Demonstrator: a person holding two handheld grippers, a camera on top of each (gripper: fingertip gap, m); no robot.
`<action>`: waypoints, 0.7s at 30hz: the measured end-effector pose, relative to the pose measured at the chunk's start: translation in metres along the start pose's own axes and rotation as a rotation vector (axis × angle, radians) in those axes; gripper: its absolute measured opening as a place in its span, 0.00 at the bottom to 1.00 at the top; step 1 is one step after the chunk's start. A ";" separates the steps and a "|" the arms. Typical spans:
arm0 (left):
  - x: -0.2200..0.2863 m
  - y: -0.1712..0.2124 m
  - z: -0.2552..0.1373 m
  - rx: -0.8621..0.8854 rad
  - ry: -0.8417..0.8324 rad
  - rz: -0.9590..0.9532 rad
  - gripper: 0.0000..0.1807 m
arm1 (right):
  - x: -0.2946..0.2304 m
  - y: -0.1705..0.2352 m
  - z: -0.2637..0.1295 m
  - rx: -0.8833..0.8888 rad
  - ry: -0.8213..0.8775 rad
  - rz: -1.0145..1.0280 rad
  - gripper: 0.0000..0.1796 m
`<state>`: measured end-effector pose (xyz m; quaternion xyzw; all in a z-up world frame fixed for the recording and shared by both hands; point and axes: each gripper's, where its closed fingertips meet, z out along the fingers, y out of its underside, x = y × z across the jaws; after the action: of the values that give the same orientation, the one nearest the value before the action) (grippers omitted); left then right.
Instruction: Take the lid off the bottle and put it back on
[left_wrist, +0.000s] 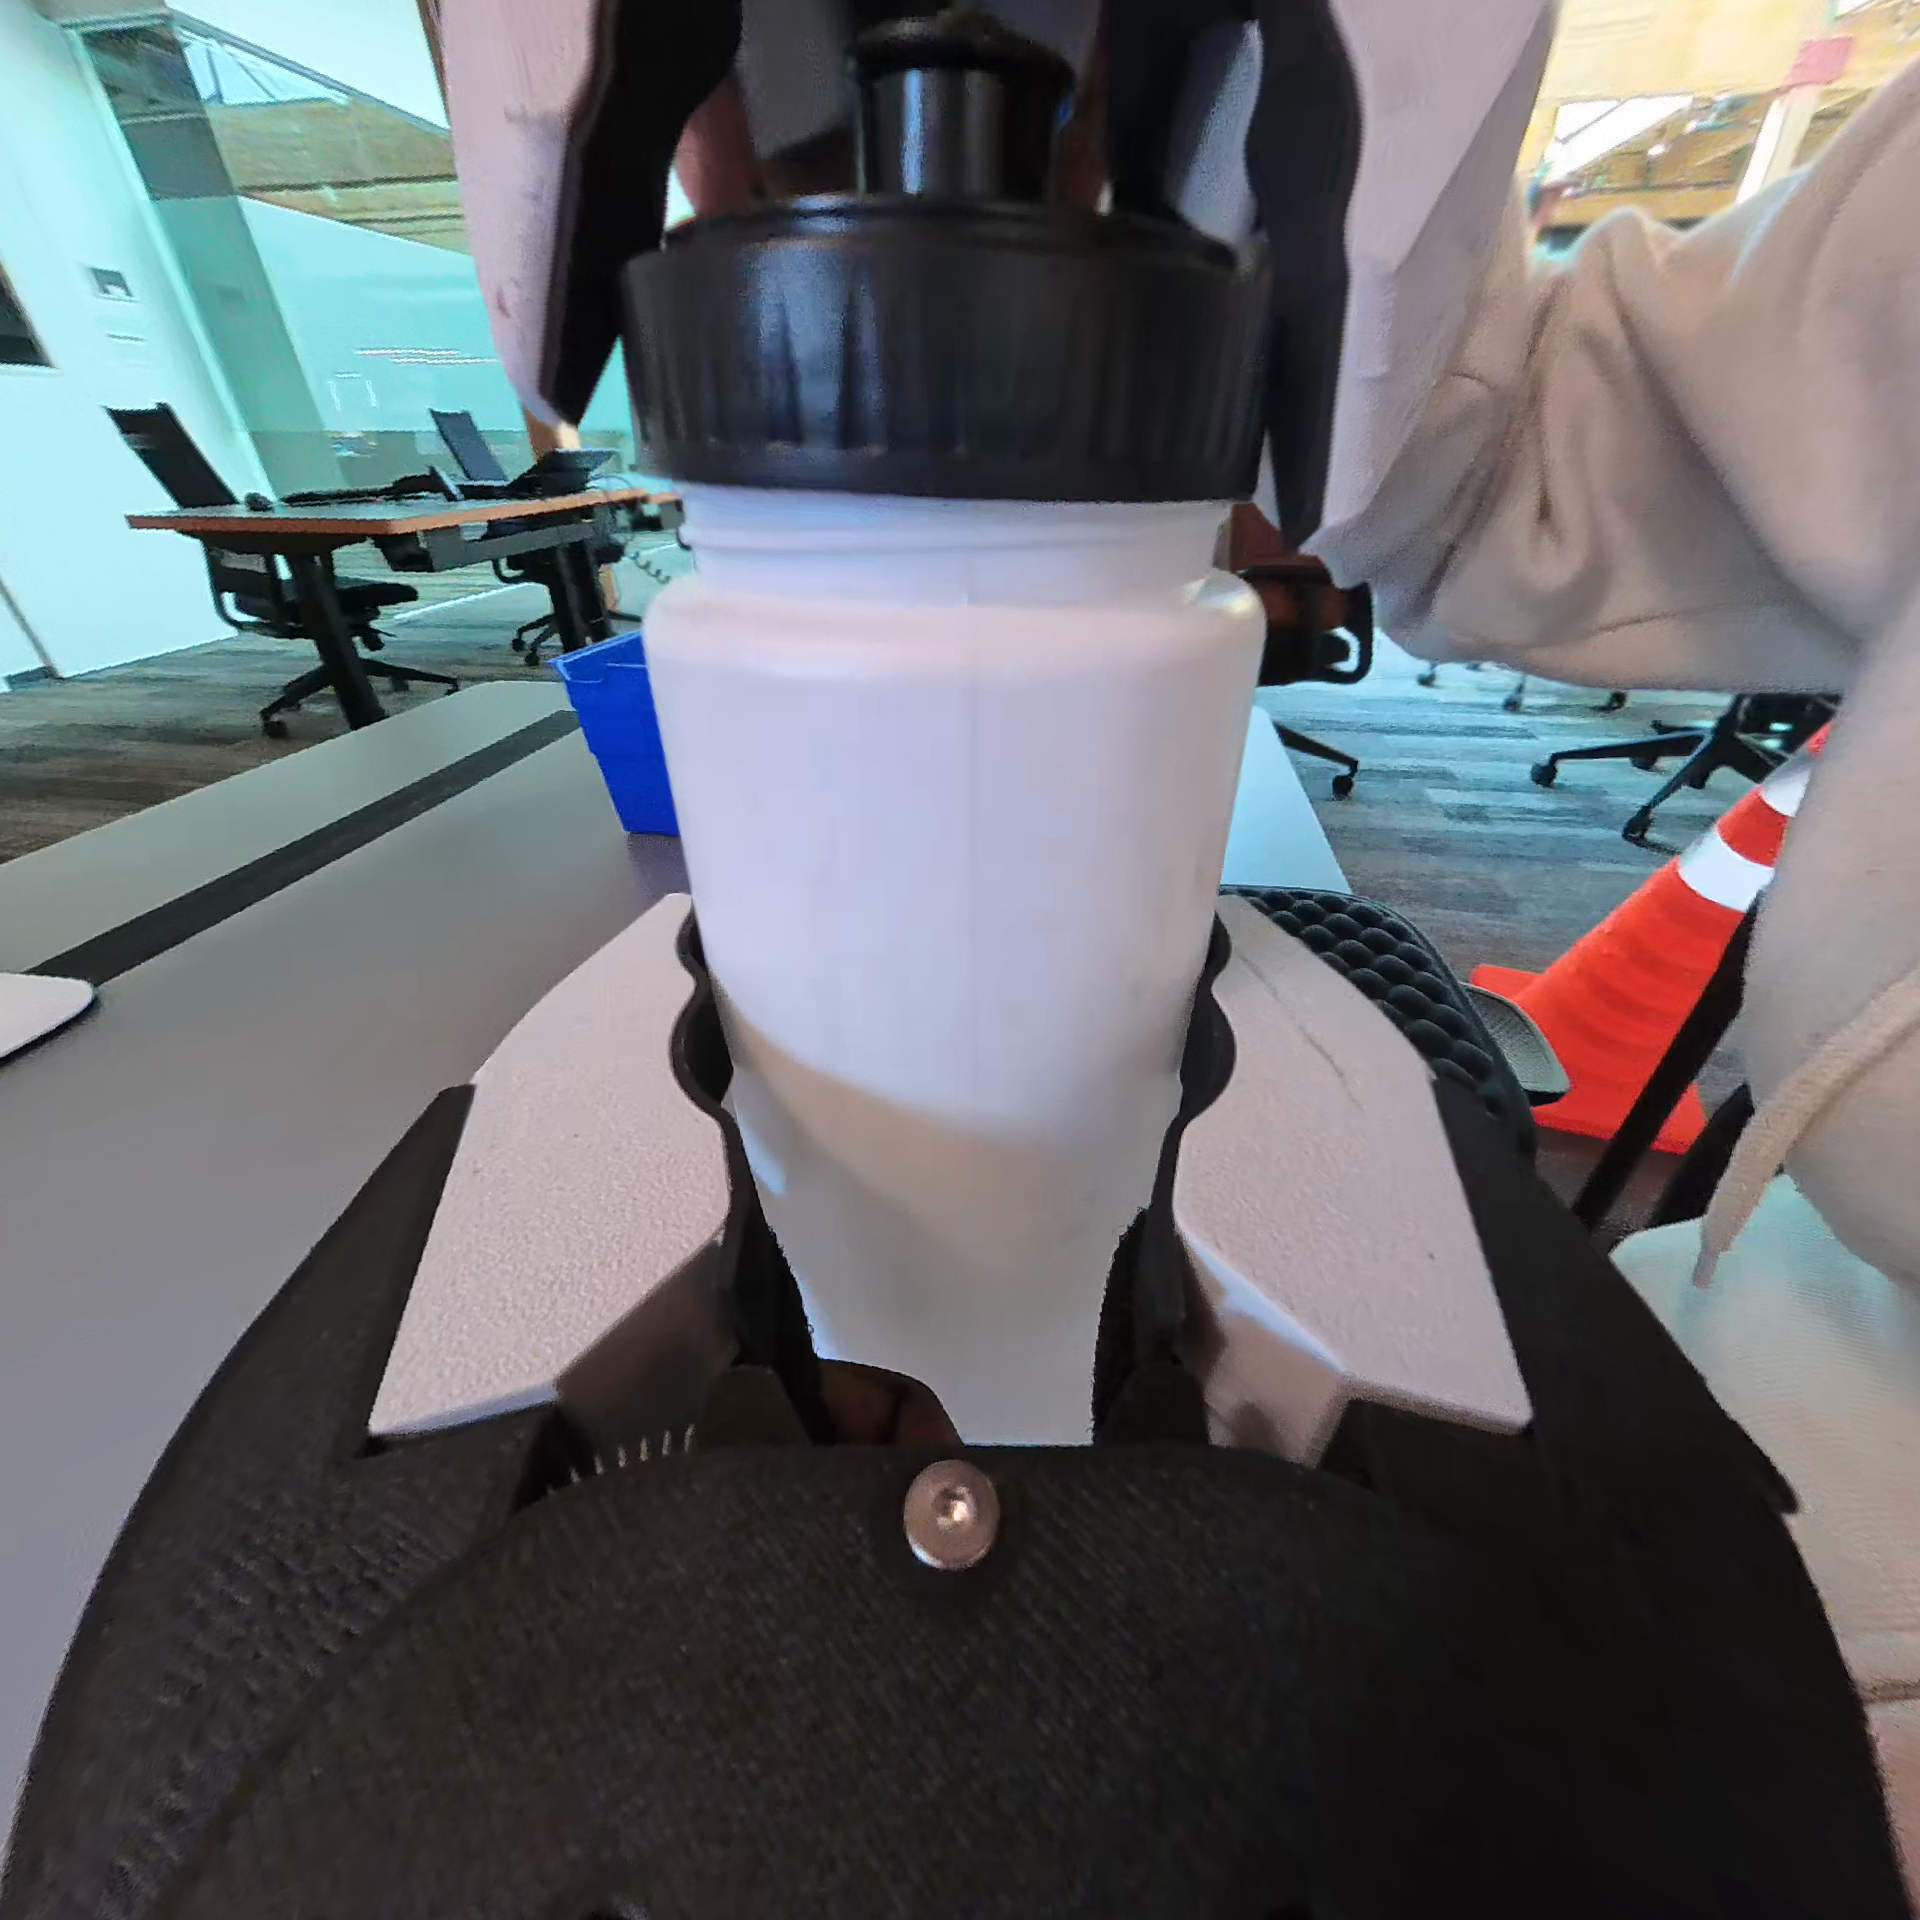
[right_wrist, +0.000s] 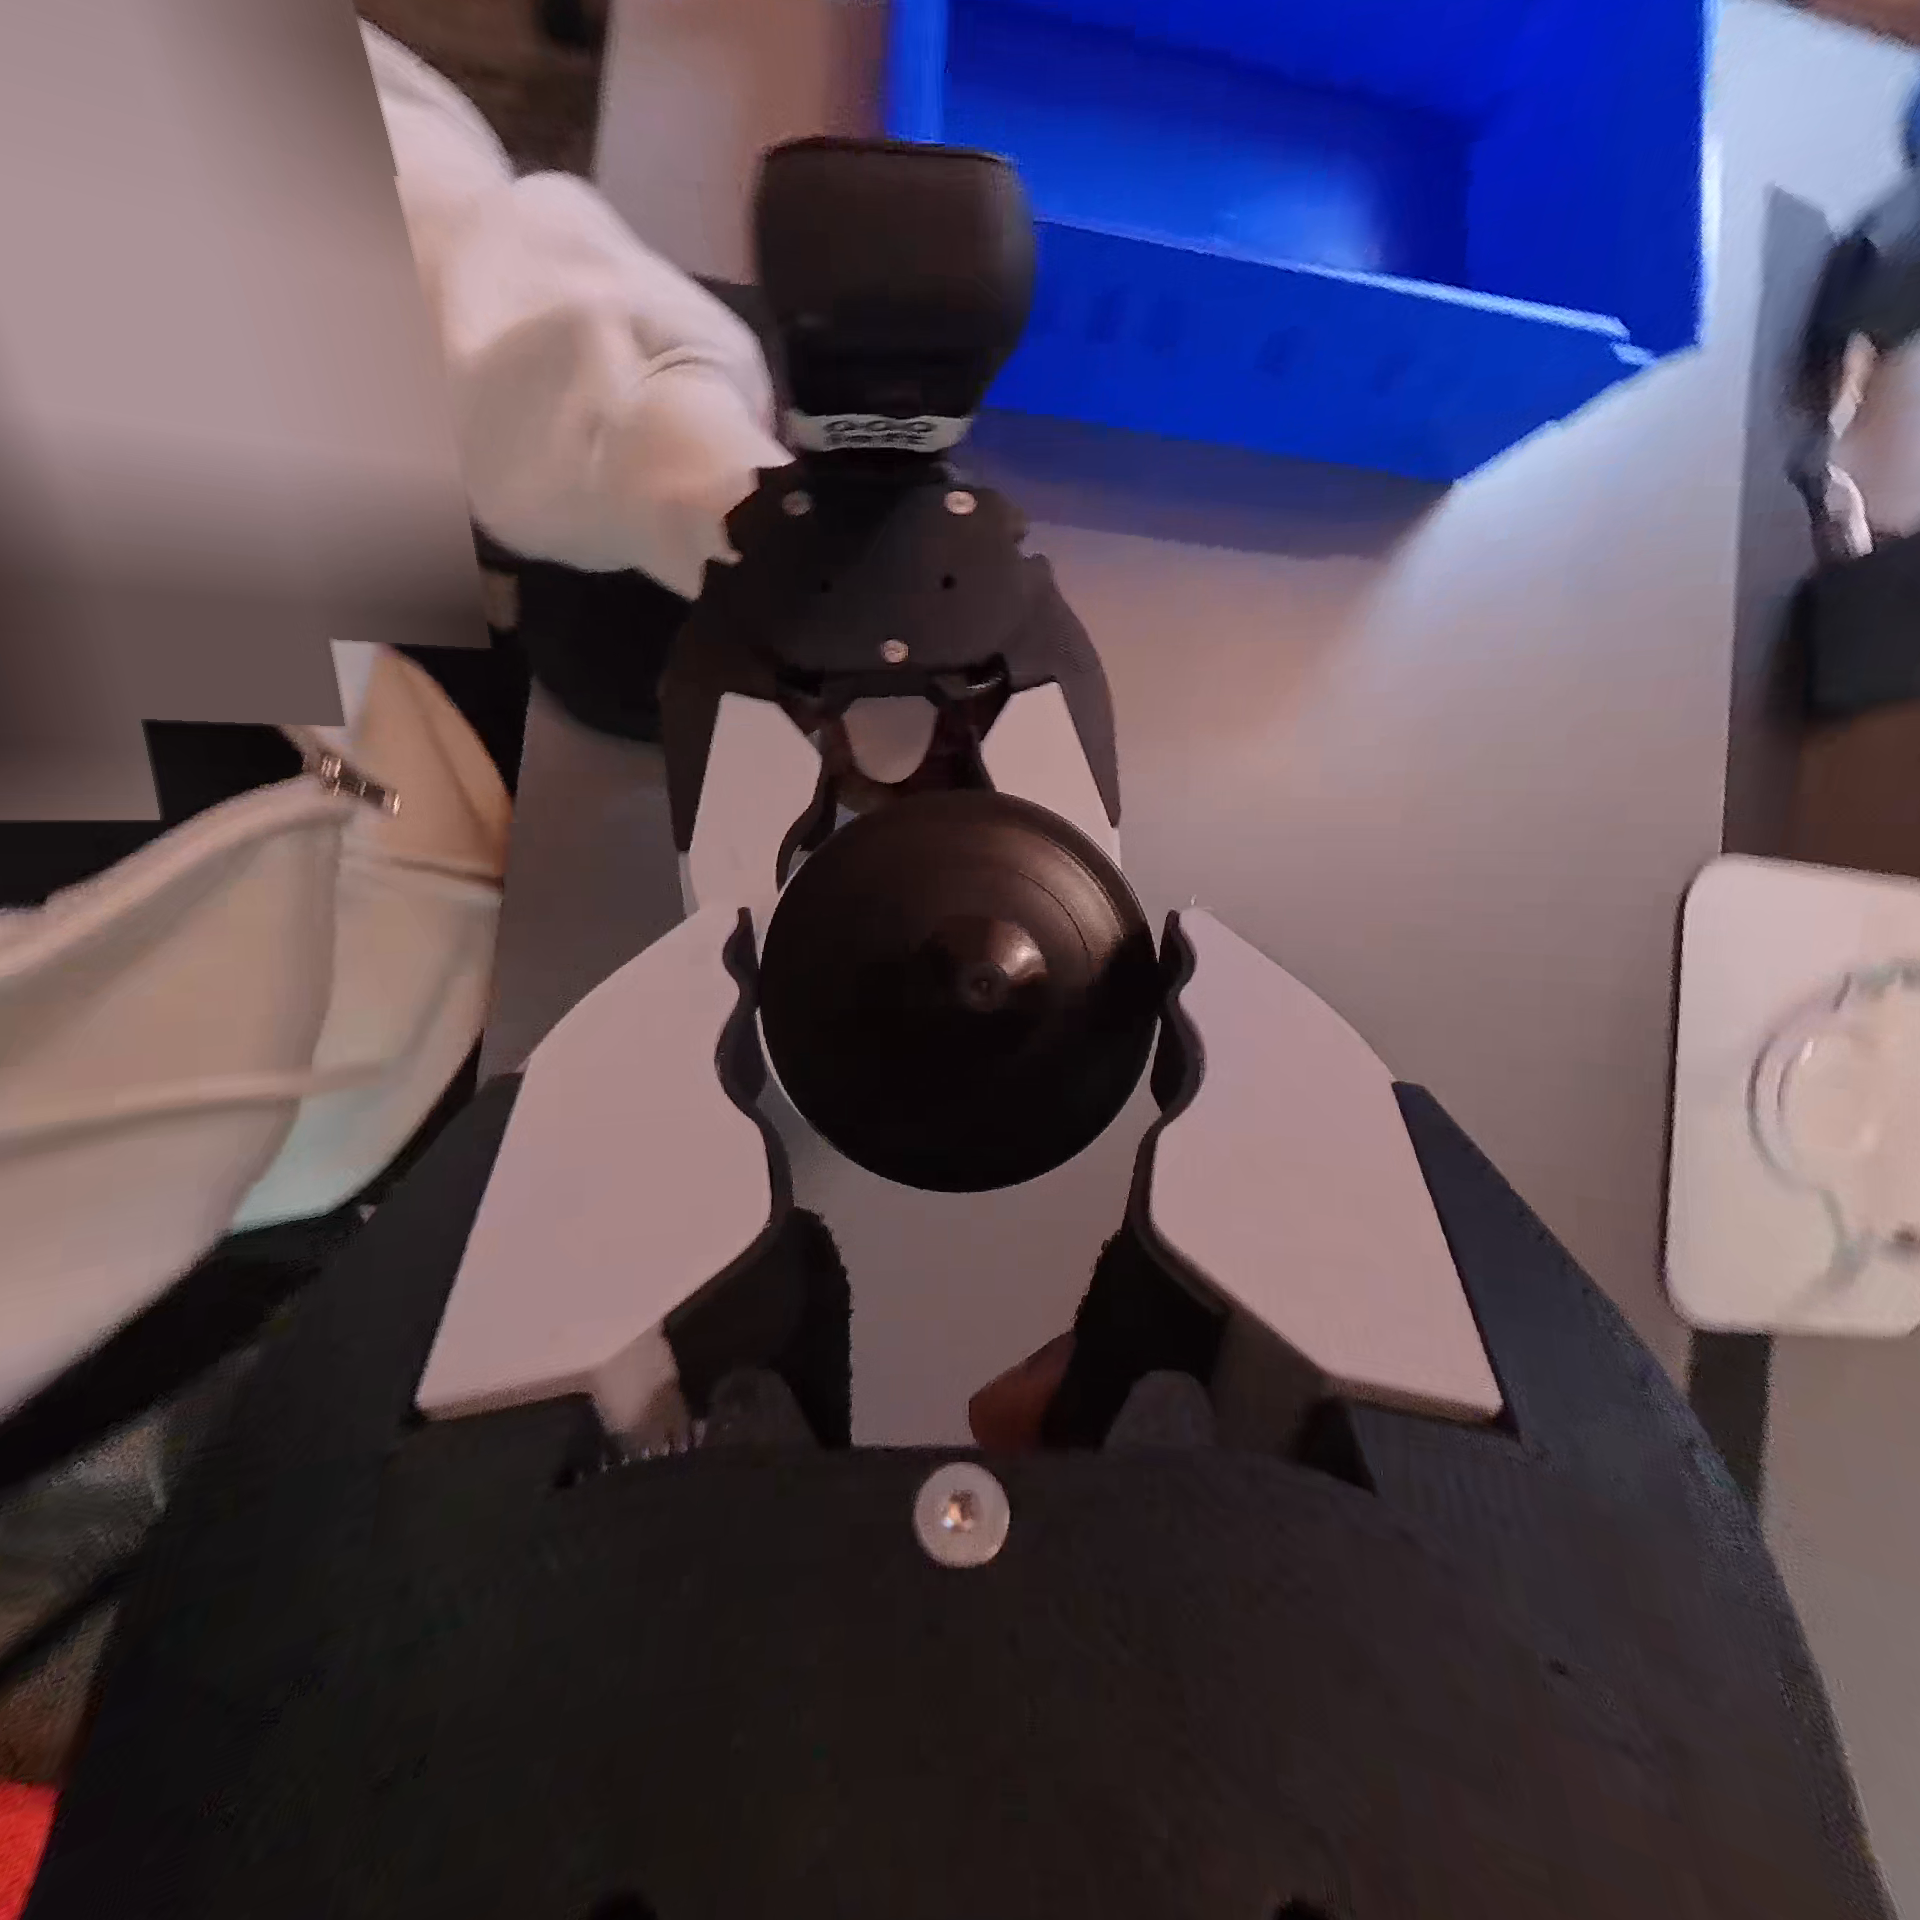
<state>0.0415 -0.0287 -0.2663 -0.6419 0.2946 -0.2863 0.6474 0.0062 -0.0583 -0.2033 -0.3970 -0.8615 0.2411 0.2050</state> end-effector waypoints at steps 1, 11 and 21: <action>0.001 0.000 -0.001 0.004 0.015 -0.003 0.48 | -0.001 -0.001 0.000 -0.001 -0.029 -0.071 0.41; 0.005 -0.001 -0.003 0.016 0.061 -0.008 0.48 | 0.012 -0.011 -0.043 0.056 0.034 -0.388 0.41; 0.006 -0.001 0.001 -0.002 0.012 0.024 0.48 | 0.131 0.218 -0.175 -0.091 0.689 0.620 0.41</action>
<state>0.0459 -0.0326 -0.2657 -0.6373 0.3062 -0.2821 0.6485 0.1503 0.2119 -0.1682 -0.7012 -0.5936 0.1071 0.3800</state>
